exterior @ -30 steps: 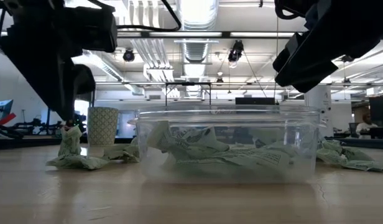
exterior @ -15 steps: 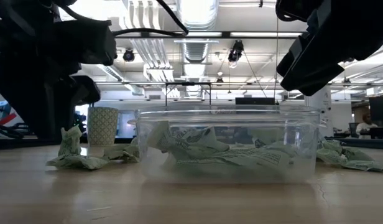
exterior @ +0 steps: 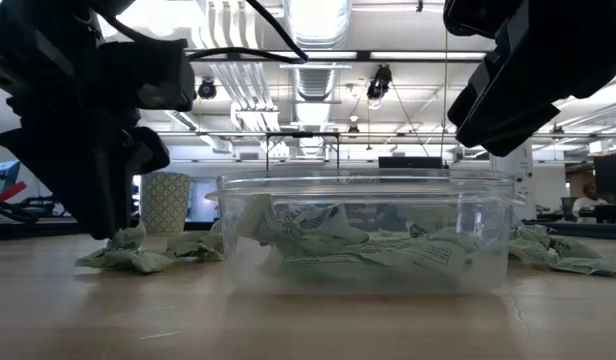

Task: Pick and place Stevia / Truvia into bins
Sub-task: Put the stevia packet into the transparent container

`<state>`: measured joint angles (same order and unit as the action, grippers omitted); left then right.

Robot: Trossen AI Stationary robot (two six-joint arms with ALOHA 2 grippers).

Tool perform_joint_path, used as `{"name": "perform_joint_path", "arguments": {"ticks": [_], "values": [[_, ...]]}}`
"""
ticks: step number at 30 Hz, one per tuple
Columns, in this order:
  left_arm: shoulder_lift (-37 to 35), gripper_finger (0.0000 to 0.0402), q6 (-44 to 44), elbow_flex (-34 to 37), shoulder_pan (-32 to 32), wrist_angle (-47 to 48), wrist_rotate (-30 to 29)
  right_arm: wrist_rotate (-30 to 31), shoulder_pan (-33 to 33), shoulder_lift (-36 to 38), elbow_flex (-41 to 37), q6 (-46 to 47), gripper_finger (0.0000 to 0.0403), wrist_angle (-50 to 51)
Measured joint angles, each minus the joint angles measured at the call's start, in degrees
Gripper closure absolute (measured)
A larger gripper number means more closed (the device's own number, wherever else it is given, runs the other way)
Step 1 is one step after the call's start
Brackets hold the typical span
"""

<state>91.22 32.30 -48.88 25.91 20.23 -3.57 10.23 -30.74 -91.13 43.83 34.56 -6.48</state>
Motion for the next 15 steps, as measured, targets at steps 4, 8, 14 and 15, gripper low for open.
{"name": "perform_joint_path", "arguments": {"ticks": [4, 8, 14, 15], "values": [[-0.2, 0.0394, 0.2, 0.0, 0.0, -0.1, 0.0, -0.3, -0.2, 0.0, 0.0, 0.2, 0.0335, 0.1], [-0.2, 0.0399, 0.2, 0.0, 0.0, -0.1, 0.0, -0.3, -0.4, 0.0, 0.0, 1.1, 0.0335, 0.3], [-0.2, 0.0392, -1.3, 0.0, 0.0, -2.6, -0.9, -0.3, -0.8, 0.0, 0.0, 1.3, 0.0333, 0.3], [-0.2, 0.0386, -2.4, 0.0, 0.0, -4.0, -1.0, -0.4, -0.8, 0.0, 0.0, 1.4, 0.0334, 0.3]]}}
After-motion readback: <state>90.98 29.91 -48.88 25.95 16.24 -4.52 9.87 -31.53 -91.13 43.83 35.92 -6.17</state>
